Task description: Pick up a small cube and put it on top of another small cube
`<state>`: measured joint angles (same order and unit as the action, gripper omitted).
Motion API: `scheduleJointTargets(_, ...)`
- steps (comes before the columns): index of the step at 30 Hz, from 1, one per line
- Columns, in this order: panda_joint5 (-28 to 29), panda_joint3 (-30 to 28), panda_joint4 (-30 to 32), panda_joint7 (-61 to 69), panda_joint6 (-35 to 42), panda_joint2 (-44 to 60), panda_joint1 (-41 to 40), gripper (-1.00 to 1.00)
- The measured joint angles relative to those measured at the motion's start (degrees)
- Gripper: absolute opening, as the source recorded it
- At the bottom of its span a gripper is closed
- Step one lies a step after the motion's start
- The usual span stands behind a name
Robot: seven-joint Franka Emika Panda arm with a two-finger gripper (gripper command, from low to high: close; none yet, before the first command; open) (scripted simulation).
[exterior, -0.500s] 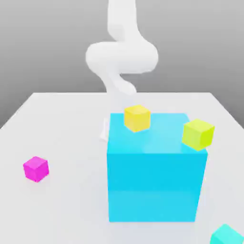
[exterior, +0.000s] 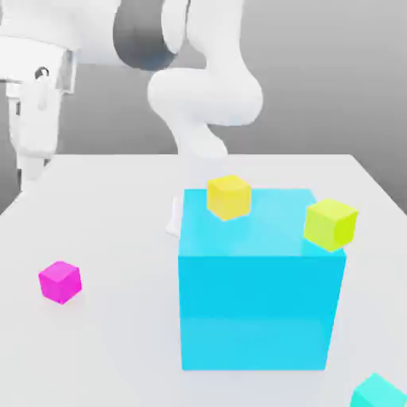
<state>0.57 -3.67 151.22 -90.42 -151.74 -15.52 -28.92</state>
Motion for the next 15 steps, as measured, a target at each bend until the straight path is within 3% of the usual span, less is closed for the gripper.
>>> scheduleJointTargets(9,-1.0,-6.0,9.5,-21.1,-10.3,15.5,-11.8,0.00)
scheduleJointTargets(15,-6.9,-0.8,8.4,-18.7,-20.1,27.8,-15.1,0.00)
